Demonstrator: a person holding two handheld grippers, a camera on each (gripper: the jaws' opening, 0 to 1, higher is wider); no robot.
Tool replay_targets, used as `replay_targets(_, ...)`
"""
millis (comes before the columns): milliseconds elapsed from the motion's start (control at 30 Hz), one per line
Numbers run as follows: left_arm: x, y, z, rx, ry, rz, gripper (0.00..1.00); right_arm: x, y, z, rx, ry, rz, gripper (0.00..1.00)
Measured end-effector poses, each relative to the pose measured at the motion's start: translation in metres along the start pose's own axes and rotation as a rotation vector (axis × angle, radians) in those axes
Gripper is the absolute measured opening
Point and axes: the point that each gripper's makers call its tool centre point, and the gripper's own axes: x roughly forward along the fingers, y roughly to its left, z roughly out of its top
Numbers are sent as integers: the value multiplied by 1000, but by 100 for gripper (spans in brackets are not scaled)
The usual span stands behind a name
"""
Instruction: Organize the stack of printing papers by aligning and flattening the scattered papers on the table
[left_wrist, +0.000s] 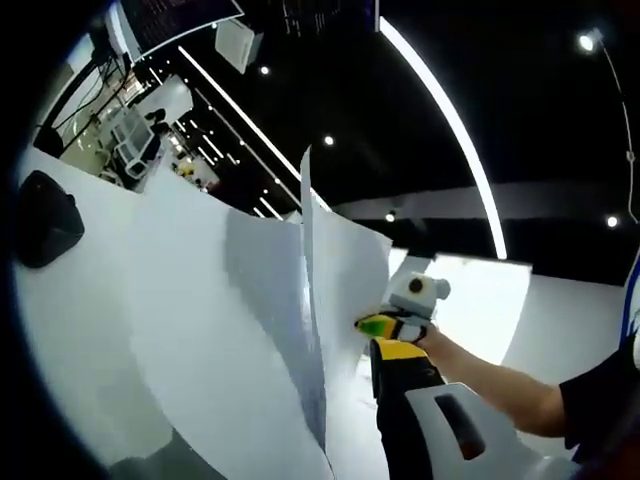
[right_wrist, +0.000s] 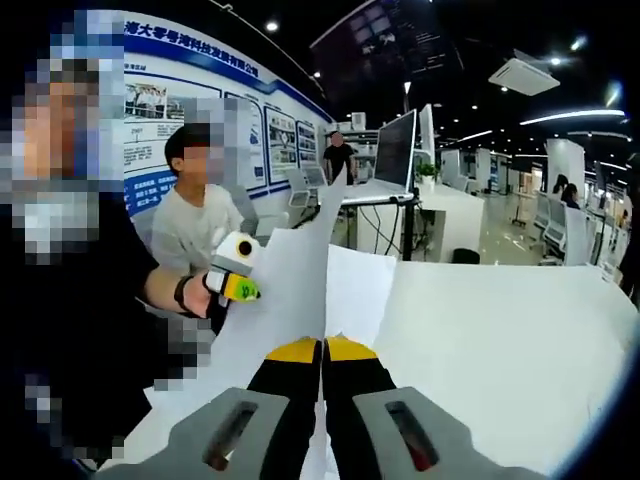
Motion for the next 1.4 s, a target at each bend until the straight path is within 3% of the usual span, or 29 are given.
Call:
replay_targets(433, 1, 0, -4, 31, 13, 8, 24, 24, 19, -2, -24, 38, 78, 0)
replay_targets(1000, 2, 1, -9, 142, 32, 38, 6, 26, 22, -20, -23, 99, 69, 0)
replay_targets(1133, 1, 1, -10, 164, 30, 42, 6, 23, 20, -20, 28, 92, 52, 0)
replay_targets(1300, -1, 3, -5, 130, 11, 49, 6, 17, 20, -16, 83, 63, 36, 11)
replay_targets(1400, -1, 4, -4, 113, 3, 58, 5, 15, 21, -15, 94, 63, 21, 24)
